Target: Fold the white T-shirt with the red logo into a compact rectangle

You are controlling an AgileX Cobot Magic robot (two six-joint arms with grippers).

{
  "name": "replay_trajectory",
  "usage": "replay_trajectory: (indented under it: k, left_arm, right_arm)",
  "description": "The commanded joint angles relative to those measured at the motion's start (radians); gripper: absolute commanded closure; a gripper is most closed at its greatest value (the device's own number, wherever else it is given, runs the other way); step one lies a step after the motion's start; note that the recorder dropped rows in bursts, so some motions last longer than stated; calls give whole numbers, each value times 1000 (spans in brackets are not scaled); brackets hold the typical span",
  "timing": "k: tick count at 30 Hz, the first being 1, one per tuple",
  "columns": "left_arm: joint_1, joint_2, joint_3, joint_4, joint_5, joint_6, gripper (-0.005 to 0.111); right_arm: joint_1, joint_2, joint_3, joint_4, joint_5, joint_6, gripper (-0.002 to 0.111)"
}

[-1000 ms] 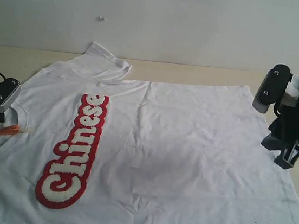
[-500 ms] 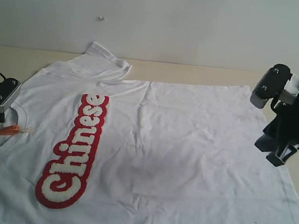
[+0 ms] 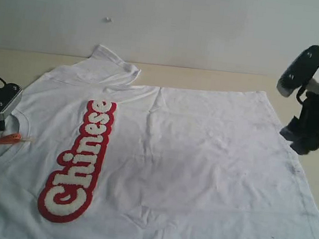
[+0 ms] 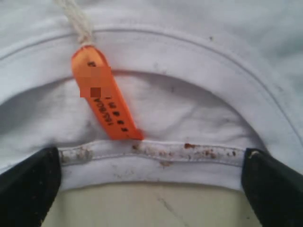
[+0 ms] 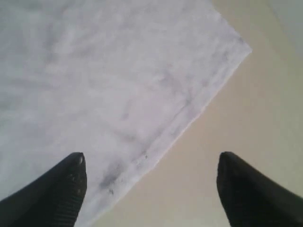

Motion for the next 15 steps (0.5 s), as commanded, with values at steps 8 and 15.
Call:
replay_trajectory:
  k: [8,15]
  left_arm:
    - [-1,19,5,16,15,-4,3]
    - [-1,19,5,16,15,-4,3]
  right_arm:
    - [3,41,2,-101,216,-239,3]
    - [3,43,2,-230,204,-220,3]
